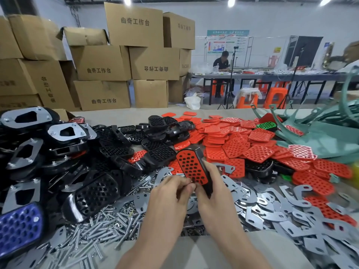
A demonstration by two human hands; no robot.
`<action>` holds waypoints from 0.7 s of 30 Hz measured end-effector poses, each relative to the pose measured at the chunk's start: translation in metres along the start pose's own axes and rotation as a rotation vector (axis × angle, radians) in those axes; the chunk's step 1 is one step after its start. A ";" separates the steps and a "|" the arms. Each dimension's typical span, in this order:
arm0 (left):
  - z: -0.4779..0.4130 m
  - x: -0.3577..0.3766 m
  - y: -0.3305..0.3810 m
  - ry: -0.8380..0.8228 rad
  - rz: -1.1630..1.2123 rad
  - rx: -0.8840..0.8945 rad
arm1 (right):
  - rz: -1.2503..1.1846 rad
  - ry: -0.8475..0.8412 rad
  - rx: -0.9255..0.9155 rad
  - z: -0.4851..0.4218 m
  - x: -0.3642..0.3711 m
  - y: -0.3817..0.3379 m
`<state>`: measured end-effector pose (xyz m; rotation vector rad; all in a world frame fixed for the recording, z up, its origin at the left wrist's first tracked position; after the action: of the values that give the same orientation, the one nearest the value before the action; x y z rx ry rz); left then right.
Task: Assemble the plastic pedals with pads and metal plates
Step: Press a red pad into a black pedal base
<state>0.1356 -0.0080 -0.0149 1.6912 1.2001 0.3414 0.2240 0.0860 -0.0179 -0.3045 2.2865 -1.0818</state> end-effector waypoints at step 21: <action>-0.001 -0.003 0.001 0.039 0.055 -0.008 | -0.059 -0.005 0.127 0.000 0.004 0.018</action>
<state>0.1334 -0.0100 -0.0127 1.7205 1.1805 0.4143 0.2214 0.0963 -0.0334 -0.3247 2.2050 -1.2490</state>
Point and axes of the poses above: each hand's wrist, its own z-axis away from the middle knuckle, its own x-axis out of the palm, y = z × x, the point moved 6 cm from there along -z, towards the middle knuckle, and after that the axes turned 13 degrees about z, right-handed, at the moved point
